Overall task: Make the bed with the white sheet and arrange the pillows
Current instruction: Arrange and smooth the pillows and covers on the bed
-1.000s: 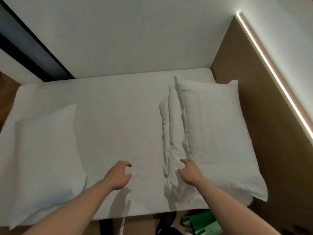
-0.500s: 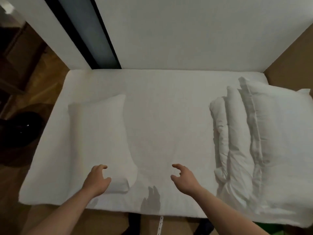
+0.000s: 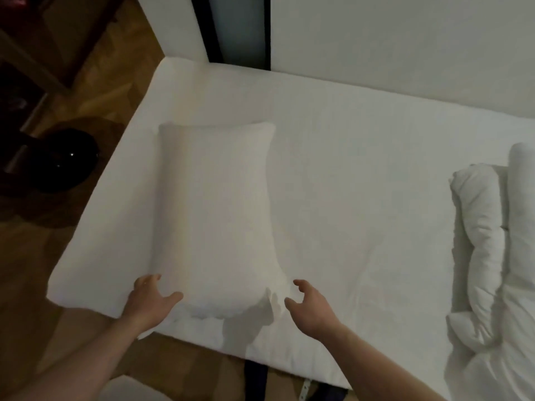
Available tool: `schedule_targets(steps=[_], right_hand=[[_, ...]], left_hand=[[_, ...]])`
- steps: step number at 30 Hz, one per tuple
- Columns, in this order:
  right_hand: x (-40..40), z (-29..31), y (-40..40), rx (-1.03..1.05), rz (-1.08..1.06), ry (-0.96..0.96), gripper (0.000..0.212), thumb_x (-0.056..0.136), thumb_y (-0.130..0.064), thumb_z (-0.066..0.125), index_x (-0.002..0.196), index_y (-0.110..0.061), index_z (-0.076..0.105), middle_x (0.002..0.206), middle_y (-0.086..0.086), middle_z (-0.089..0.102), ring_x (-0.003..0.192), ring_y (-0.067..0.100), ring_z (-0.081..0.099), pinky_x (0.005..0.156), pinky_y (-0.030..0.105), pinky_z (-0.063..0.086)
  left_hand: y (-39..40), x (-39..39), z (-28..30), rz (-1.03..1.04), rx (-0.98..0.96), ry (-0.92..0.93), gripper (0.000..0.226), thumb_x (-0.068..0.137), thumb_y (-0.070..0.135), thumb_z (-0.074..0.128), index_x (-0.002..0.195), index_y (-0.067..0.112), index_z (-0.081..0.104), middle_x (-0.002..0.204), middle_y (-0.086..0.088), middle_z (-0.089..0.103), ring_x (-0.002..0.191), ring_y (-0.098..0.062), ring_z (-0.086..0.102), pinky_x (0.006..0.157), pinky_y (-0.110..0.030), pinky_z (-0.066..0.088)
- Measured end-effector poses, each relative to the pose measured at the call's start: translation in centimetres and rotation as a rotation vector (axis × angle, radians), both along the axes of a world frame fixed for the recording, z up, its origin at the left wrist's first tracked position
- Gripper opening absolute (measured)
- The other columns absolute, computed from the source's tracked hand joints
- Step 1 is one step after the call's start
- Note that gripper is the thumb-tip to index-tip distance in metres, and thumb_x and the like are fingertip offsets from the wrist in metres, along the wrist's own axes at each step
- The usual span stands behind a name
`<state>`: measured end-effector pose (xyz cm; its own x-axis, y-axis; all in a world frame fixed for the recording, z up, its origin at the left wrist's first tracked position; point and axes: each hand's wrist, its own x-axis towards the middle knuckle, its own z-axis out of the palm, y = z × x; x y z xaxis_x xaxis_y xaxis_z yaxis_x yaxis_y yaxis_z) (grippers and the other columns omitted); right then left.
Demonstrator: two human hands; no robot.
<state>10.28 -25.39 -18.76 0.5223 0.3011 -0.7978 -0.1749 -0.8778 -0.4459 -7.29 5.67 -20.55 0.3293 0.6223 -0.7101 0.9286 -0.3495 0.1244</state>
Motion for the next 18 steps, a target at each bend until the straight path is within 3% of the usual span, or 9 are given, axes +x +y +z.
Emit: schedule_targets(steps=[5,8,12,15,18], right_hand=[[0.4,-3.8,3.0,-0.006,-0.042,0.021,0.074,0.099,-0.046,0.059,0.16,-0.019,0.028,0.159,0.007,0.041,0.145,0.024,0.042,0.115,0.033,0.034],[1.0,-6.7,4.8,0.004,-0.057,0.019,0.081,0.097,-0.052,0.06,0.161,-0.017,0.026,0.161,0.006,0.039,0.147,0.024,0.039,0.117,0.034,0.031],[1.3,-11.0,7.0,0.006,-0.067,0.041,0.094,0.092,-0.064,0.06,0.163,-0.015,0.022,0.163,0.007,0.037,0.15,0.025,0.035,0.121,0.036,0.029],[1.3,-13.2,8.6,0.012,-0.11,0.079,0.105,0.087,-0.072,0.061,0.163,-0.013,0.018,0.163,0.008,0.037,0.149,0.027,0.037,0.12,0.037,0.031],[1.2,-15.1,10.0,0.035,-0.129,0.107,0.104,0.082,-0.073,0.066,0.156,-0.013,0.025,0.156,0.008,0.046,0.141,0.031,0.046,0.114,0.039,0.038]], left_hand=[[1.7,0.0,-3.7,0.114,-0.069,-0.045,0.112,0.072,0.068,0.076,0.155,0.009,0.029,0.157,-0.016,0.028,0.14,-0.035,0.04,0.117,-0.047,0.034],[4.3,0.9,-6.9,0.199,-0.062,-0.075,0.135,0.05,0.092,0.069,0.151,0.008,0.037,0.152,-0.014,0.04,0.134,-0.033,0.048,0.113,-0.048,0.041],[6.5,1.6,-10.9,0.225,-0.115,-0.114,0.13,0.042,0.093,0.073,0.144,0.016,0.049,0.142,-0.005,0.055,0.128,-0.028,0.054,0.109,-0.047,0.046],[7.3,1.9,-12.4,0.411,-0.218,-0.184,0.131,0.042,0.088,0.079,0.149,0.02,0.045,0.139,0.002,0.06,0.12,-0.025,0.061,0.107,-0.047,0.047],[8.1,1.8,-13.7,0.52,-0.324,-0.193,0.118,0.045,0.091,0.075,0.142,0.027,0.054,0.125,0.006,0.069,0.11,-0.023,0.068,0.102,-0.049,0.05]])
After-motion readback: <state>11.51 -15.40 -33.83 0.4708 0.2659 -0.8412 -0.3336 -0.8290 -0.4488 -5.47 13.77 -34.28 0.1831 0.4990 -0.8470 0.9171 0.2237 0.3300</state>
